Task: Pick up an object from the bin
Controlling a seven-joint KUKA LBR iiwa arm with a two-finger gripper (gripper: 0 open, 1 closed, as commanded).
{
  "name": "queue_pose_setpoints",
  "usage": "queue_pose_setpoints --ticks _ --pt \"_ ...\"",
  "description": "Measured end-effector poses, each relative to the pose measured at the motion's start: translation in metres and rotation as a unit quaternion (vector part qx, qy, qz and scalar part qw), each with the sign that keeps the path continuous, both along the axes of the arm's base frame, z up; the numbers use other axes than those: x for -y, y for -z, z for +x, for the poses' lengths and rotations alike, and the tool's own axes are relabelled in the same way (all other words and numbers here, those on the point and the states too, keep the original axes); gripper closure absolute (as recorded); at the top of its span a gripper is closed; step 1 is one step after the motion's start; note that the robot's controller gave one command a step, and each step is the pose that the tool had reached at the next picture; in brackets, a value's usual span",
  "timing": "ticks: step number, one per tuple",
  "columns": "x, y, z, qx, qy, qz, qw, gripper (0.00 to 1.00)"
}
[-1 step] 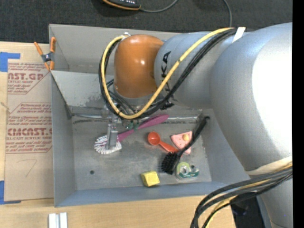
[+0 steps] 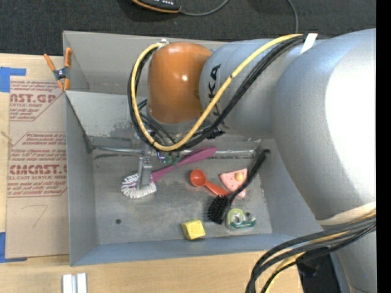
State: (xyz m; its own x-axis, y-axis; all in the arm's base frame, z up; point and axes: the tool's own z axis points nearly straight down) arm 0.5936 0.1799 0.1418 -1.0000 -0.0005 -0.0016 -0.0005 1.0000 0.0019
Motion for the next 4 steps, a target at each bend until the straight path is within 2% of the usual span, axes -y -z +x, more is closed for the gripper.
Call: queue_pose_setpoints --ticks 1,2,3,4 --pt "0.0316 0.0722 -0.0051 -0.0009 -0.035 0.000 0.9994 0.00" --pt "0.0331 0.0719 -0.0102 0.0046 -0.012 0.002 0.9999 0.00" --pt "0.0309 0.0720 -0.0050 0.0012 -0.033 0.001 0.9994 0.00" --pt "0.0316 0.0720 -0.0082 0.0036 -0.019 0.003 0.9998 0.00"
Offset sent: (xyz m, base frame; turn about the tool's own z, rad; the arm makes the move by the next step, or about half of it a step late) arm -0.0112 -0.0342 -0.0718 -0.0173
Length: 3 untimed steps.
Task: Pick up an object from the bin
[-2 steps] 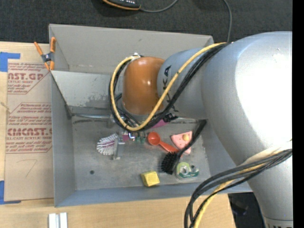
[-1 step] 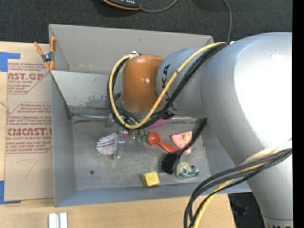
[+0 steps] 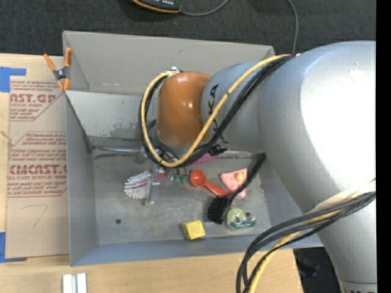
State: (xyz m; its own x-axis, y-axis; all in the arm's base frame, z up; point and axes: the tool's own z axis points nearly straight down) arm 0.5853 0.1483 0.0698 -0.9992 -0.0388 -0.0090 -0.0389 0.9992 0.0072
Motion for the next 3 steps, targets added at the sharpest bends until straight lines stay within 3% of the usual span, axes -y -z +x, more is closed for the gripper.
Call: queue_pose_setpoints --ticks 1,2,3 --pt "-0.001 0.000 0.003 -0.0012 -0.014 -0.001 0.9999 1.00" --pt "-0.001 0.000 0.003 -0.0013 -0.013 -0.001 0.9999 1.00" --pt "-0.001 -0.029 0.002 -0.0040 -0.013 -0.001 0.9999 1.00"
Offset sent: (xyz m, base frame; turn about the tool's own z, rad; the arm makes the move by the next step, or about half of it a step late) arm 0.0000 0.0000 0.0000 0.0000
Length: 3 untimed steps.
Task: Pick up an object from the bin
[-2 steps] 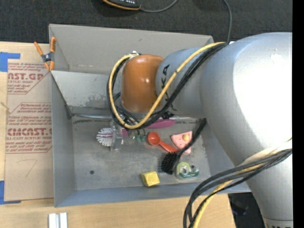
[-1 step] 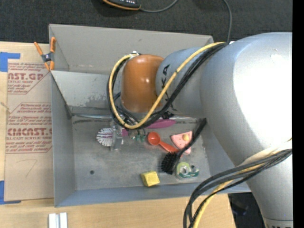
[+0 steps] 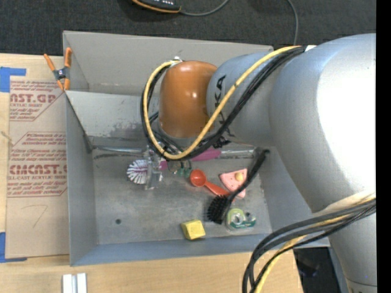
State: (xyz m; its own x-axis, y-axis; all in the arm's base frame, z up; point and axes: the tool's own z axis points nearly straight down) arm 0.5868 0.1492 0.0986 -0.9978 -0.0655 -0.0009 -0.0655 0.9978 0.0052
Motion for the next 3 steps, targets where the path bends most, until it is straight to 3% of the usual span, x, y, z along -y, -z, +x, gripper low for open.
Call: queue_pose_setpoints --ticks 1,3 --pt "0.000 -0.033 0.000 0.0000 0.000 0.000 1.0000 1.00" --pt "-0.001 -0.048 0.001 0.0023 0.000 0.001 1.0000 1.00"
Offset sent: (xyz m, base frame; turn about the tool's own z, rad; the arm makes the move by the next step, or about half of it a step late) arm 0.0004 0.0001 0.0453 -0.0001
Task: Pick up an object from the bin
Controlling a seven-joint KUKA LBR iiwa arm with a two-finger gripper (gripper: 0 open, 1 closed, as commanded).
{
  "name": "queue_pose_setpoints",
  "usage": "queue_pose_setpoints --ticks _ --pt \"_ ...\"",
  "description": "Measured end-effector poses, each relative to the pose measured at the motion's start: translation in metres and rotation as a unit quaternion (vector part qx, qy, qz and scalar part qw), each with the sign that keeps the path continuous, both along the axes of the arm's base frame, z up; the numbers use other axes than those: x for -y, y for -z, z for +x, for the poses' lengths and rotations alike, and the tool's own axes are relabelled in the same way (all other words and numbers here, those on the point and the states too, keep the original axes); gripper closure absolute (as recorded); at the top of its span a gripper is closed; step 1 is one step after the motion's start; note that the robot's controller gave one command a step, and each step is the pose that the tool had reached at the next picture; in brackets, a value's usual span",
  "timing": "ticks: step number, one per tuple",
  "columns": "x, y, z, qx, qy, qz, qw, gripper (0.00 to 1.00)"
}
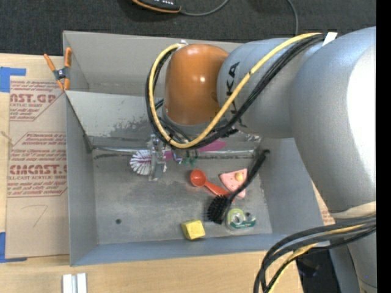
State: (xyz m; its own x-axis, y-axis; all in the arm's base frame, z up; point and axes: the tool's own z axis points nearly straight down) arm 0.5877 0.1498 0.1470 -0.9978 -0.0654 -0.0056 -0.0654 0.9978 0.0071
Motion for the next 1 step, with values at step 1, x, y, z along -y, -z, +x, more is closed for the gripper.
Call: queue_pose_setpoints --ticks 1 --pt "0.0000 -0.0211 -0.0007 -0.0014 0.000 0.000 1.0000 1.00"
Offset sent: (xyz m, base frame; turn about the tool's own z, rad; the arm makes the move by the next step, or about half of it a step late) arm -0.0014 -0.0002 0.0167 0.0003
